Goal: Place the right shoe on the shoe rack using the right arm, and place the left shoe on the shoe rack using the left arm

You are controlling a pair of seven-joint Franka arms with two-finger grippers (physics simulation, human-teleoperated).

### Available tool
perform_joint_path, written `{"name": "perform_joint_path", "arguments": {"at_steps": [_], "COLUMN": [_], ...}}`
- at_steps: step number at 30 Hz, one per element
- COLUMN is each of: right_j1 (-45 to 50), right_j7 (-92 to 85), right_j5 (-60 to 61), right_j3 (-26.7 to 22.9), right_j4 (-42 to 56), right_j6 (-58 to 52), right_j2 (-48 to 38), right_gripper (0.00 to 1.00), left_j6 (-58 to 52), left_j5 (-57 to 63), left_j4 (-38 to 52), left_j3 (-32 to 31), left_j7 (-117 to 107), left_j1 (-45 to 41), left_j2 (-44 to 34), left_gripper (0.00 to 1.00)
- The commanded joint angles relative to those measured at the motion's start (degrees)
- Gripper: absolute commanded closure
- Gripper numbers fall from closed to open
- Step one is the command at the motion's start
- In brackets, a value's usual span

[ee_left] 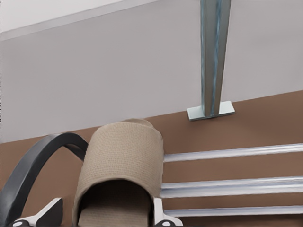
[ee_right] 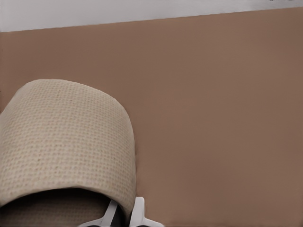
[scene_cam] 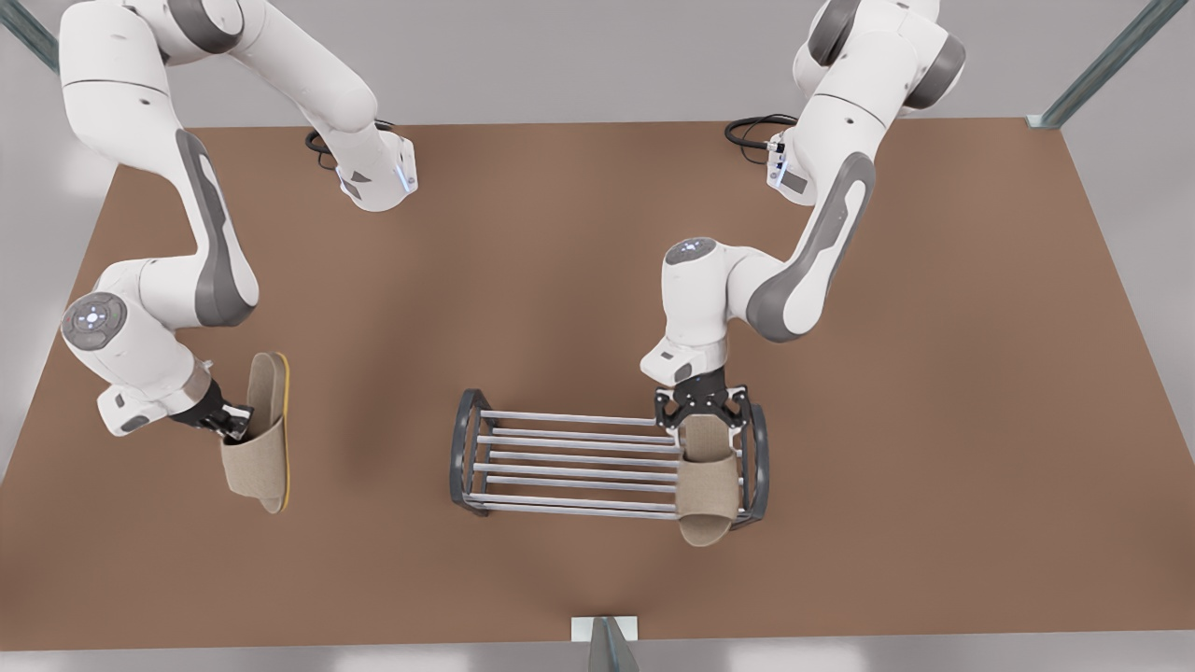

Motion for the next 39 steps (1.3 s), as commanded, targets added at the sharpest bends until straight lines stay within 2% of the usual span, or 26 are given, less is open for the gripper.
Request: {"name": "perform_joint_path", "arguments": {"at_steps": [1, 2, 3, 5, 7, 9, 11, 12, 13, 14, 15, 18, 19, 23, 28, 30, 33, 39], "right_j1": [0.34, 0.95, 1.3, 2.44, 5.78, 9.47, 13.78, 16.23, 19.4, 23.35, 25.21, 30.39, 31.97, 48.05, 55.79, 61.77, 66.61, 69.59], "right_j7": [-13.1, -11.78, -11.34, -8.53, -4.49, 0.07, 3.95, 7.98, 12.73, 15.71, 21.16, 35.76, 39.18, 48.6, 50.97, 51.15, 51.32, 52.99], "right_j5": [0.35, 0.35, 0.35, 0.09, -0.18, -0.44, -0.53, -1.23, -2.37, -2.72, -4.3, -10.02, -10.28, -11.6, -11.51, -11.43, -11.34, -11.16], "right_j3": [-0.03, 0.06, 0.06, -0.03, -0.21, -0.82, -2.67, -3.45, -4.86, -7.67, -8.56, -8.64, -8.9, -21.38, -25.51, -31.14, -34.13, -33.87], "right_j4": [0.74, 0.92, 1.18, 3.29, 5.57, 7.24, 11.19, 12.6, 13.83, 15.85, 15.95, 18.49, 19.19, 30.0, 37.65, 41.78, 44.42, 49.96], "right_j6": [-6.62, -7.85, -7.94, -8.73, -9.17, -8.91, -10.56, -10.57, -10.49, -10.75, -10.31, -10.93, -10.93, -18.04, -22.44, -22.62, -22.53, -21.12], "right_j2": [-0.01, -0.1, -0.1, 0.78, 2.01, 2.89, 3.41, 3.42, 3.76, 4.47, 4.38, 3.86, 4.03, 4.91, 8.33, 11.24, 14.31, 18.62], "right_gripper": [0.79, 0.79, 0.79, 0.79, 0.79, 0.79, 0.79, 0.79, 0.79, 0.79, 0.79, 0.79, 0.79, 0.79, 0.79, 0.79, 0.79, 0.79], "left_j6": [-2.65, -4.49, -6.95, -22.06, -34.8, -44.92, -46.51, -47.64, -52.73, -44.97, -42.1, -42.03, -41.93, -41.5, -40.71, -39.92, -39.83, -39.83], "left_j5": [0.94, -0.9, -8.19, -30.43, -40.71, -42.57, -43.27, -46.76, -54.77, -55.84, -55.84, -55.4, -55.14, -51.55, -51.53, -51.53, -51.45, -51.36], "left_j4": [-0.21, 0.05, 0.84, 7.34, 12.09, 14.12, 14.2, 14.2, 13.07, -1.99, -7.51, -5.75, -1.55, 6.02, 6.03, 5.41, 5.5, 5.5], "left_j3": [-0.62, -2.99, -3.35, -3.35, -3.44, -2.82, -3.17, -3.7, 5.83, 7.38, 7.38, 7.46, 7.29, 7.38, 7.11, 7.11, 7.11, 7.11], "left_j7": [-9.25, -8.9, -6.71, 16.67, 34.94, 47.95, 51.74, 56.21, 61.05, 61.68, 61.77, 59.48, 59.57, 63.79, 63.7, 63.53, 63.44, 63.35], "left_j1": [-0.18, 0.7, 0.7, 3.86, 10.45, 15.1, 17.84, 22.21, 16.72, 15.64, 15.81, 15.82, 15.11, 15.2, 15.9, 15.99, 15.99, 16.08], "left_j2": [-1.68, -3.26, -5.19, -8.54, -8.54, -8.27, -8.36, -8.1, -10.45, -20.8, -24.71, -21.46, -18.92, -10.83, -11.0, -10.82, -10.73, -10.38], "left_gripper": [0.0, 0.0, 0.0, 0.0, 0.0, 0.0, 0.0, 0.0, 0.0, 0.0, 0.0, 0.0, 0.0, 0.0, 0.0, 0.0, 0.0, 0.0]}}
